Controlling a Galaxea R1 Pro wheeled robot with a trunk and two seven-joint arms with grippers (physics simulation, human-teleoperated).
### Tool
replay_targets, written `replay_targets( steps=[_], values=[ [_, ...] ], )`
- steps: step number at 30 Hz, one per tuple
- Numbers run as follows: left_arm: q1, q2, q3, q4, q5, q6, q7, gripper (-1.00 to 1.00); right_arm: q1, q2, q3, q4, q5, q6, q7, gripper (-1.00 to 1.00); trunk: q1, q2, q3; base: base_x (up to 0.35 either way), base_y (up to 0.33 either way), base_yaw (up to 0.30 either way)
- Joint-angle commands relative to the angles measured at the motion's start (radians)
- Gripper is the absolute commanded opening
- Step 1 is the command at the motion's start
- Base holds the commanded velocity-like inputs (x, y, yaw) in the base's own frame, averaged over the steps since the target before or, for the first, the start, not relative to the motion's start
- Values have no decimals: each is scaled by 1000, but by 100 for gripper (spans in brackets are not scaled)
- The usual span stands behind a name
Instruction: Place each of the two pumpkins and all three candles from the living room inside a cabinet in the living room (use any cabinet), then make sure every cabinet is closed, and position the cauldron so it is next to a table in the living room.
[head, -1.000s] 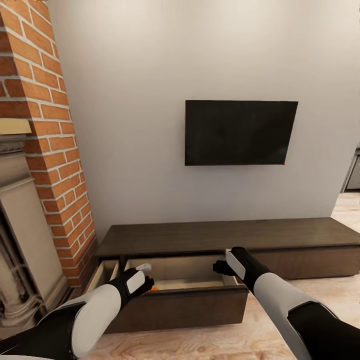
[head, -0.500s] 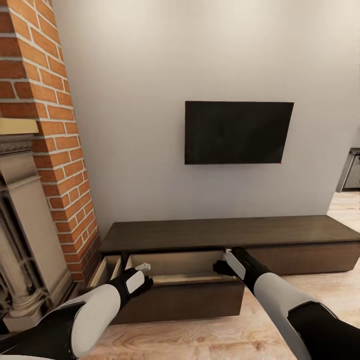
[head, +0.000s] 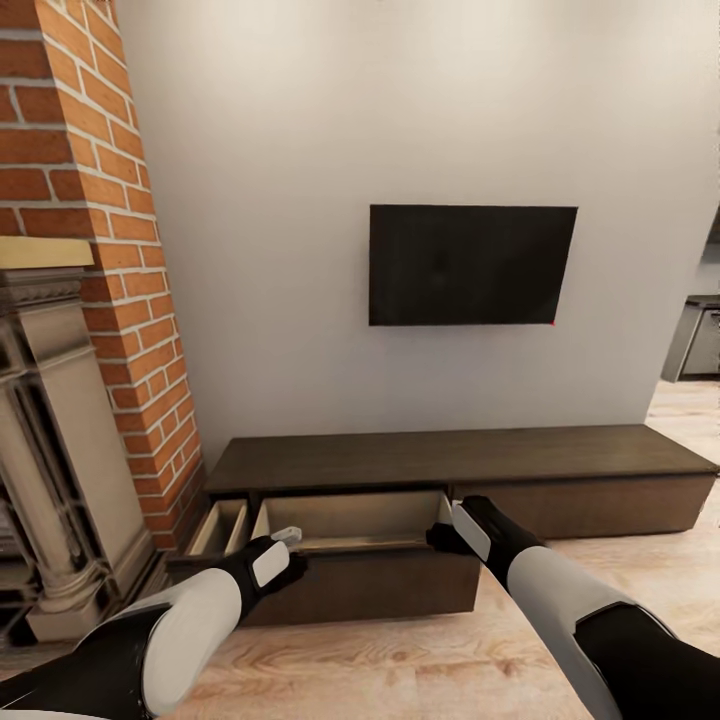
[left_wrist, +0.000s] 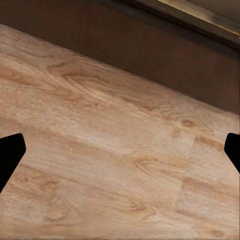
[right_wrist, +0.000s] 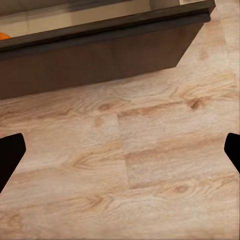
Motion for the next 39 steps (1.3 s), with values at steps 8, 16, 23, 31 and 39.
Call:
replay_targets(
  steps=[8, 16, 23, 31, 39],
  values=[
    [0, -1, -2, -2, 10, 3, 6, 100, -1, 1, 7, 0, -11, 3, -8, 100, -1, -1, -1, -152, 0, 0],
    [0, -1, -2, -1, 10, 4, 6, 100, -1, 1, 7, 1, -11, 3, -8, 100, -1, -1, -1, -144, 0, 0],
    [0, -3, -2, -1, 10, 4, -1, 100, -1, 2, 9, 2, -12, 2, -8, 100, -1, -1, -1, -116, 0, 0],
    [0, -3, -2, -1, 10, 4, -8, 100, -1, 3, 9, 2, -12, 2, -8, 100, -1, -1, -1, -177, 0, 0],
    [0, -3, -2, -1, 10, 4, -8, 100, -1, 3, 9, 2, -12, 2, -8, 100, -1, -1, -1, -159, 0, 0]
  ],
)
